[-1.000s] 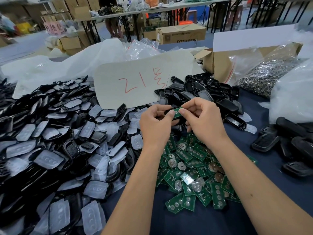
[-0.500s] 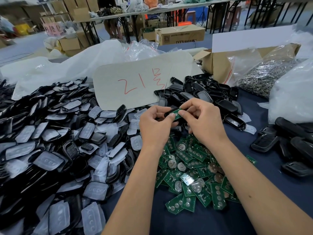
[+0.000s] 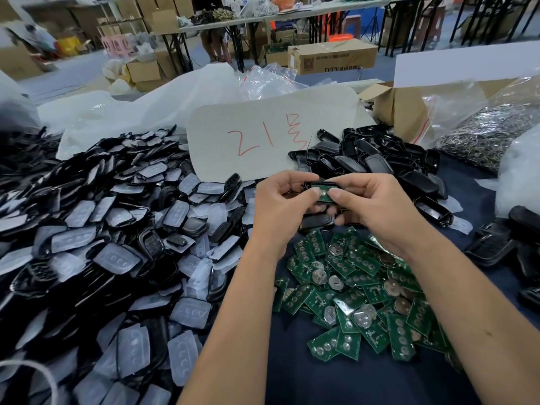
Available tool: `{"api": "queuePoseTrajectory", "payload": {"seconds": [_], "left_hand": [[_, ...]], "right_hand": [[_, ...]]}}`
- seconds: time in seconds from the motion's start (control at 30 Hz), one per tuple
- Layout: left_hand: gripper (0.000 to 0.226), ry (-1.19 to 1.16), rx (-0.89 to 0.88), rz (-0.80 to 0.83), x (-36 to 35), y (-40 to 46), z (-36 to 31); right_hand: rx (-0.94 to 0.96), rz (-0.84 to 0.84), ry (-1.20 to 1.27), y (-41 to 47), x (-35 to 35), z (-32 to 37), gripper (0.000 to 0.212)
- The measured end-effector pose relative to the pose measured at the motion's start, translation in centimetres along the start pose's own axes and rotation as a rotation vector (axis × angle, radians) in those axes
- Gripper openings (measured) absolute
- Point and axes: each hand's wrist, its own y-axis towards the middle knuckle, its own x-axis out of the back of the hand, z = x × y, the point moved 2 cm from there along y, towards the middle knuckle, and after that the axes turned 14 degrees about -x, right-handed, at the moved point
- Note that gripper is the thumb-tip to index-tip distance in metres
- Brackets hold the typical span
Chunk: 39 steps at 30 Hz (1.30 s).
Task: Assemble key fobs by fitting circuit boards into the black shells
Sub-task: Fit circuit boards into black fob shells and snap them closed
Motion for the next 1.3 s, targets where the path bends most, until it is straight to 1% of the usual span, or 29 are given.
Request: {"api": "queuePoseTrajectory", "payload": {"seconds": [0.13,0.23,0.3,0.37,0.43,0.47,0.53,0.6,0.63,0.67,0.73,0.77,0.8,0.83,0.9,1.0,1.07,1.13,1.23,1.27,1.3], "left_hand": [[0.015,-0.051,0.046,0.007,-0.4,-0.1,0.5],[0.011,0.052,0.014,0.025,0.2,0.4,0.1],[0.013,0.074,-0.005,-0.014,1.5,1.0,-0.7],[0.019,0.062,-0.020,-0.146,3.8,1.6,-2.0],[0.015,0.074,-0.074,-0.306,6.8,2.0,-3.3],[0.013,0.098,-0.101,-0.372,8.4,2.1,-3.9],[0.014,0.179,-0.134,-0.521,11.8,1.9,-4.9],[0.016,0.311,-0.136,-0.703,15.1,1.4,-5.5],[0.016,0.361,-0.129,-0.782,16.5,1.2,-5.6],[0.015,0.381,-0.125,-0.848,17.6,1.1,-5.7],[0.012,0.400,-0.122,-0.928,18.7,0.9,-5.5],[0.013,0.449,-0.119,-0.937,18.9,0.9,-5.3],[0.013,0.492,-0.120,-0.929,18.7,0.8,-5.2],[0.012,0.516,-0.131,-0.912,18.6,0.8,-5.2],[0.011,0.547,-0.134,-0.880,18.3,0.9,-5.0],[0.009,0.541,-0.133,-0.875,18.1,0.9,-5.1],[0.008,0.491,-0.133,-0.884,18.0,0.8,-5.1],[0.016,0.444,-0.149,-0.871,17.9,0.8,-5.2],[0.040,0.521,-0.177,-0.759,17.3,1.0,-5.1],[0.045,0.548,-0.203,-0.704,16.7,1.0,-5.0],[0.044,0.552,-0.235,-0.639,15.8,1.1,-4.9]], "right_hand": [[0.074,-0.137,0.036,0.3,-0.6,0.0,0.011],[0.113,-0.185,0.038,0.1,-1.8,0.1,0.008],[0.116,-0.191,-0.010,0.0,-2.8,0.2,0.011],[0.129,-0.221,-0.162,0.1,-4.1,0.2,0.013],[0.230,-0.259,-0.444,0.6,-6.1,0.3,0.010],[0.299,-0.252,-0.560,0.7,-7.4,0.3,0.007],[0.435,-0.167,-0.665,0.8,-11.0,0.3,0.006],[0.511,-0.043,-0.688,1.2,-14.6,0.5,0.007],[0.541,0.009,-0.735,1.7,-16.1,0.7,0.012],[0.567,0.049,-0.831,2.4,-17.5,0.9,0.019],[0.624,0.130,-1.091,3.8,-20.0,1.1,0.042],[0.634,0.179,-1.210,4.5,-20.8,1.2,0.054],[0.630,0.220,-1.296,4.9,-21.5,1.2,0.061],[0.628,0.243,-1.344,5.3,-21.9,1.3,0.062],[0.655,0.232,-1.376,5.6,-22.2,1.3,0.052],[0.720,0.153,-1.372,5.8,-21.9,1.3,0.037],[0.724,0.144,-1.362,5.8,-21.5,1.3,0.034],[0.726,0.125,-1.333,5.4,-20.9,1.6,0.032],[0.724,0.040,-1.191,4.0,-18.7,2.4,0.021],[0.696,0.011,-1.118,3.6,-17.4,2.5,0.018],[0.645,-0.029,-1.015,3.1,-15.9,2.4,0.017]]}}
